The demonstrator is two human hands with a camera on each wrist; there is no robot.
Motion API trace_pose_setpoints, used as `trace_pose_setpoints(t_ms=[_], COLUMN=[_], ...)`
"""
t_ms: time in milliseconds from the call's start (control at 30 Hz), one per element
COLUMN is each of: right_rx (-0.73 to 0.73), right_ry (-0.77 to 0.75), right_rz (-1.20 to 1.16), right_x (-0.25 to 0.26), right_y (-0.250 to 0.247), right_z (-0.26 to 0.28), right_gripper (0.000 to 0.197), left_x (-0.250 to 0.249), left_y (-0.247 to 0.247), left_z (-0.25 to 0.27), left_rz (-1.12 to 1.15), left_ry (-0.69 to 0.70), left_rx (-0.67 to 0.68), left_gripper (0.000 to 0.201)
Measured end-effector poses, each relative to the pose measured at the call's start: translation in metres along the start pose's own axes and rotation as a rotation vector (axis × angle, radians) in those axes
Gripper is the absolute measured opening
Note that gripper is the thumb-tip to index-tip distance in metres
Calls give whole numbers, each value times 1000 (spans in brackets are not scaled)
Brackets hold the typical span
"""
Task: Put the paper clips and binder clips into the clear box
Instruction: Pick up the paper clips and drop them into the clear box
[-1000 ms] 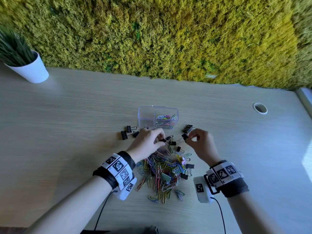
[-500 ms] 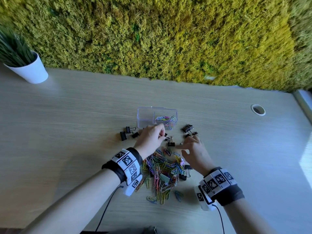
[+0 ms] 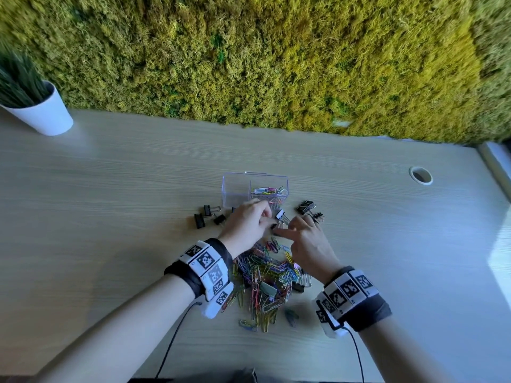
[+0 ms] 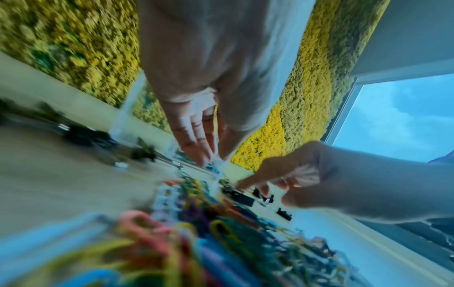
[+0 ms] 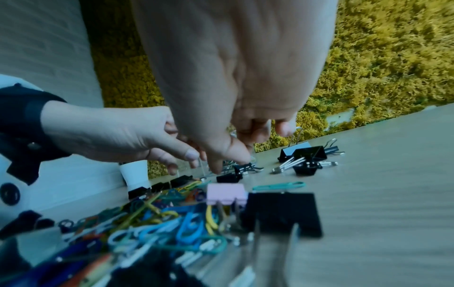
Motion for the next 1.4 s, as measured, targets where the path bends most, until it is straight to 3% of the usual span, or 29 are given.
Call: trace_pose_setpoints(t_ms=[67,200,300,400,467,633,767,900,1000,1067,1233,1400], right_rx=[46,-9,-23,15,51,147,190,170,290,309,240,224], right_ry=[31,143,110,48,0,-86,-130,-103,-88,-93,-34,139], right_rz=[34,56,-27,-120,-156,-128,-181,-204,-81,-61,-107,-237], right_x=[-3,-10,-1,11,19,39,45,47,46,46,48,44], right_y=[2,-4,-5,-1,4,17,14,8,9,11,13,8], right_z=[1,-4,-11,-16,-19,-19,-13,-15,-13,-11,-10,-14], right_gripper=[55,55,57,56,58,63,56,45,65,67,37,22], left_x=[11,26,23,27,31,39,48,39,32,32,37,35], left_y=[-10,-19,-18,-15,-19,-38,-45,-36,-36,-39,-48,-47], left_z=[6,17,25,36,42,45,55,56,53,50,43,44], left_rz=[-82,-158,-118,-116,-53,-73,-171,-66,-14,-19,-15,1], left_ry=[2,42,34,34,14,-48,-90,-106,-93,-89,-120,-112], left_rx=[28,158,319,360,343,137,190,282,269,225,166,154], left_gripper=[12,38,52,49,41,33,25,16,22,23,21,18])
Point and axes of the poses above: each hand's wrist, its own z-axis away from the middle knuckle, its own y-axis out of the palm, x = y × z, the point moved 1 cm from there along -z, towards the middle knuckle, and after that the axes turned 10 degrees about -x, right-handed, at the moved point
